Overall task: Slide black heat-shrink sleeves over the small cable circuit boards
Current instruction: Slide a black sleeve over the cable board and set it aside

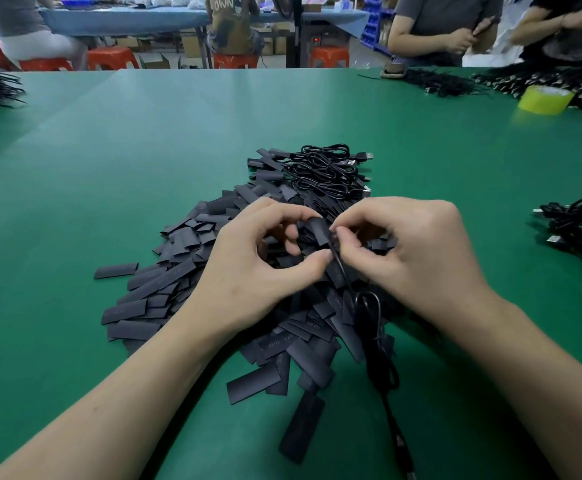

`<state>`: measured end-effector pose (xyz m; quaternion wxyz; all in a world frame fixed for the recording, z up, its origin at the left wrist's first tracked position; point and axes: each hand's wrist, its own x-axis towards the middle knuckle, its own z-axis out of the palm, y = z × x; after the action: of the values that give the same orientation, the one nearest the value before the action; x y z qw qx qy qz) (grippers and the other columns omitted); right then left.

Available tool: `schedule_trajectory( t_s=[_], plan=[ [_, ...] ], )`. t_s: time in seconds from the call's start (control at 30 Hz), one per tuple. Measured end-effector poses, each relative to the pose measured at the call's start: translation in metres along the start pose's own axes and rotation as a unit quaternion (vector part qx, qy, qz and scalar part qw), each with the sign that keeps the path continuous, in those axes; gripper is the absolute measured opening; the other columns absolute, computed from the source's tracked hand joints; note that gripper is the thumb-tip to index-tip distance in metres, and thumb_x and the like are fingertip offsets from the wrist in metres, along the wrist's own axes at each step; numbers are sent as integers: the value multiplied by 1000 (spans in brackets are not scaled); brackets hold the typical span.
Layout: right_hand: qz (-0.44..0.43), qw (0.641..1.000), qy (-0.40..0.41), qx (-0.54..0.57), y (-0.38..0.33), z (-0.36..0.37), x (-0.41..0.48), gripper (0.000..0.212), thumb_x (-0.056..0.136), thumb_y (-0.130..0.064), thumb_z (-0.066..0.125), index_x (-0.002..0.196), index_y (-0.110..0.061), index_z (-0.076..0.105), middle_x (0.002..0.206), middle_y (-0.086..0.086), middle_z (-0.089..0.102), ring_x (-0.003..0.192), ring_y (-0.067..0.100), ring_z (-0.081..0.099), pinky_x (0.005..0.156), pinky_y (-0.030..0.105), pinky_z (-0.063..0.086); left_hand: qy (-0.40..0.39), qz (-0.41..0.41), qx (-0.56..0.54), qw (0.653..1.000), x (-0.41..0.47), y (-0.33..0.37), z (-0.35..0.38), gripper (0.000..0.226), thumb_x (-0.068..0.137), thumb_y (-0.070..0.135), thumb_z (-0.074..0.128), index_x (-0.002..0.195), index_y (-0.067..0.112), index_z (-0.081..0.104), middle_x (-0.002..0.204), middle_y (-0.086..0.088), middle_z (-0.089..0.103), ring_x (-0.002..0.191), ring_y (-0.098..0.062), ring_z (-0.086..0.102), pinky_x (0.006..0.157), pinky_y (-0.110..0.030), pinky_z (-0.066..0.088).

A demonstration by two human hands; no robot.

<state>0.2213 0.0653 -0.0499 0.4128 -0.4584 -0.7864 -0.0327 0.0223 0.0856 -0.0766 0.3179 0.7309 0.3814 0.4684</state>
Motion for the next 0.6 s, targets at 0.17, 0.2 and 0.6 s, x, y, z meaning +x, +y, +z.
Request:
schedule_trajectory(
  t_s=[0.17, 0.2, 0.6],
  plan=[
    [260, 902, -96, 330, -6, 5, 4, 24, 101, -20, 60, 83, -18, 76, 76, 2, 75, 62, 14, 67, 55, 28, 54, 30, 8, -20, 999, 0, 2, -1, 42, 79, 39, 76, 120, 39, 66, 101, -1, 59, 89, -12, 59, 77, -28, 47],
    [289, 860, -122, 401, -8, 6, 5, 27, 104, -22, 56, 88, -15, 77, 82, 7, 77, 66, 15, 69, 56, 25, 55, 25, 15, -14, 999, 0, 3, -1, 43, 80, 38, 76, 121, 39, 65, 102, -2, 59, 91, -15, 58, 79, -32, 48],
    [387, 716, -153, 560, -6, 1, 7, 20, 81, -36, 71, 80, -18, 79, 84, 6, 75, 70, 12, 68, 58, 23, 56, -18, 63, 45, 997, -2, 9, 0, 45, 94, 25, 68, 138, 25, 63, 122, 6, 58, 107, -16, 59, 85, -17, 43]
  ],
)
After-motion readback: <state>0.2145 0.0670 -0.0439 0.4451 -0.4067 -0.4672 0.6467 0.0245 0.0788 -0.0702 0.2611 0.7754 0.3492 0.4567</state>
